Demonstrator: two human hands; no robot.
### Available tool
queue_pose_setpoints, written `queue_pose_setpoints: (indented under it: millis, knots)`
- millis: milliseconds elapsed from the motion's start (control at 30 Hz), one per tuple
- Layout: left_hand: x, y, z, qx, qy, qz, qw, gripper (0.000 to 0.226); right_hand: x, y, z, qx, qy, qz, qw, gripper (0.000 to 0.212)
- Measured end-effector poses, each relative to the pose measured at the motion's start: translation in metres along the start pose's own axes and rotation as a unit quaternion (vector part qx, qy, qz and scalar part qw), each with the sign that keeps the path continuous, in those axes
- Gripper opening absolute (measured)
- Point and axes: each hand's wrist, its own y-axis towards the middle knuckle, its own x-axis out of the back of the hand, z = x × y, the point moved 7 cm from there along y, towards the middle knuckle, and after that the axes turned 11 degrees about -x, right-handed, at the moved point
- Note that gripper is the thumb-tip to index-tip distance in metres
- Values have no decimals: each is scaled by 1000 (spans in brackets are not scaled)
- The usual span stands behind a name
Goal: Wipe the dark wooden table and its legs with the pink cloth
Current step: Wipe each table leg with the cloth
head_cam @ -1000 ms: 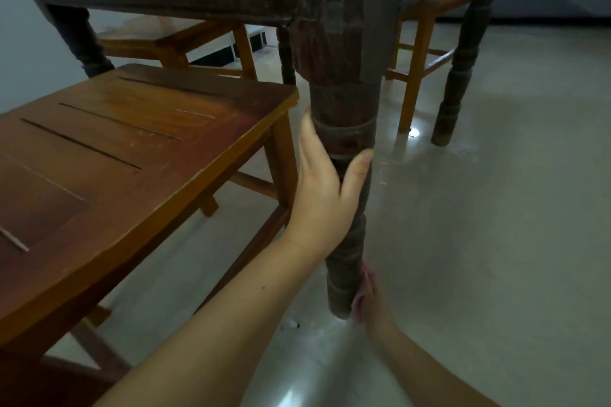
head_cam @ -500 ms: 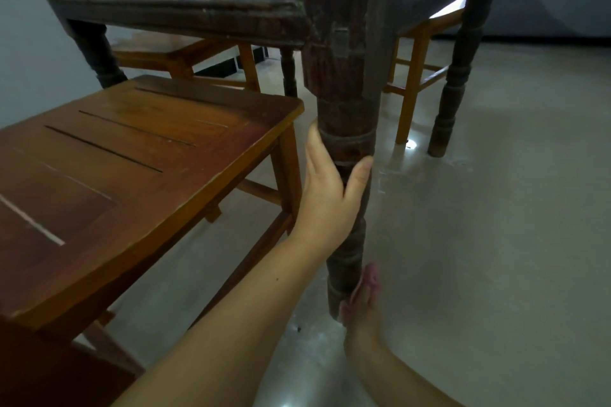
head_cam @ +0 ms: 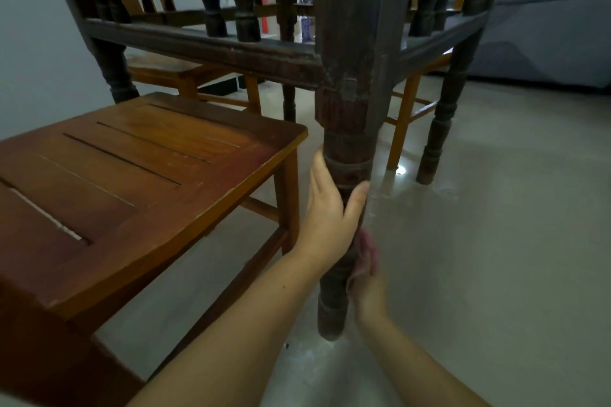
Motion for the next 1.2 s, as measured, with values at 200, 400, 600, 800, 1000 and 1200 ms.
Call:
queue_pose_setpoints:
  millis: [200, 400, 600, 800, 1000, 1200]
  knots:
    - [0, 0, 1, 0, -22, 4, 1000, 71, -7, 7, 21, -103, 65, 62, 991, 33]
    - [10, 2, -11, 44, -11, 31, 998, 66, -6, -16, 110, -26, -5, 29, 999, 28]
    - [62, -39, -38, 192, 125, 142, 963, 66, 27, -78, 168, -15, -228, 31, 973, 23]
    - [142, -86, -138, 265, 145, 194, 933, 64, 21, -162, 245, 28, -502, 161, 850, 56]
    - [248, -109, -263, 348, 173, 189, 902, 80, -32, -284, 362, 168, -524, 263, 793, 39]
    - [385, -138, -349, 423, 235, 123, 867, 92, -115, -413, 432, 206, -530, 362, 739, 39]
